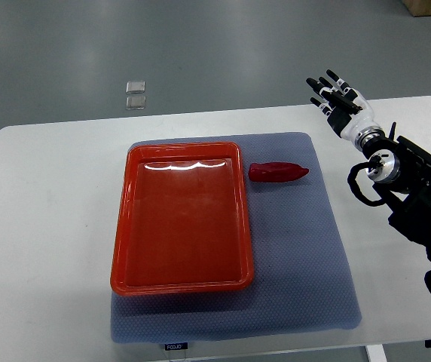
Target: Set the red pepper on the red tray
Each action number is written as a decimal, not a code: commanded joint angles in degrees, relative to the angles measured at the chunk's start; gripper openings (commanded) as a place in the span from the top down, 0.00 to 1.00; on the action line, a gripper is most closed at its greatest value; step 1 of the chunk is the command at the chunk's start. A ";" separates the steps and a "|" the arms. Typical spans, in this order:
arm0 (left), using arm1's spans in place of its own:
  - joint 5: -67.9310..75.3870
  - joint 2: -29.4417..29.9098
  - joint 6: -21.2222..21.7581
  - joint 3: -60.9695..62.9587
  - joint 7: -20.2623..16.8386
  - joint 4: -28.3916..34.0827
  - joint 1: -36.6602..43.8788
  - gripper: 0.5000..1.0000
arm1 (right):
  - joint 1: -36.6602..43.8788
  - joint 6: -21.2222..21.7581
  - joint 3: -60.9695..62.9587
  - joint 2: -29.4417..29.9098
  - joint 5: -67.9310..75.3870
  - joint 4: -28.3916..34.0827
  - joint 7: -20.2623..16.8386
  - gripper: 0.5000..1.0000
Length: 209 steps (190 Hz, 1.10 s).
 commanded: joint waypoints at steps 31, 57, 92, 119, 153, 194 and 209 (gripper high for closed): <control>0.01 0.00 0.00 0.03 0.01 0.00 0.00 0.00 | -0.04 0.04 0.12 0.12 0.00 0.04 0.02 0.15; 0.01 0.00 0.00 -0.15 0.01 0.00 0.09 0.00 | 0.04 0.04 0.12 0.12 0.00 0.04 0.02 0.15; 0.01 0.00 0.00 -0.15 0.01 0.00 0.09 0.00 | 0.13 -0.13 -0.05 0.03 0.00 0.04 0.02 0.15; 0.01 0.00 0.00 -0.15 0.01 0.00 0.09 0.00 | 0.13 -0.31 -0.05 0.03 0.00 -0.05 0.02 0.15; 0.01 0.00 0.00 -0.15 0.01 0.00 0.09 0.00 | 0.22 -0.49 0.03 -0.14 0.00 -0.05 0.02 0.15; 0.01 0.00 0.00 -0.15 0.01 0.00 0.09 0.00 | 0.13 -0.49 0.12 0.03 0.00 -0.14 0.11 0.15; 0.01 0.00 0.00 -0.15 0.01 0.00 0.09 0.00 | 0.13 -0.49 0.12 0.03 0.00 -0.14 0.11 0.15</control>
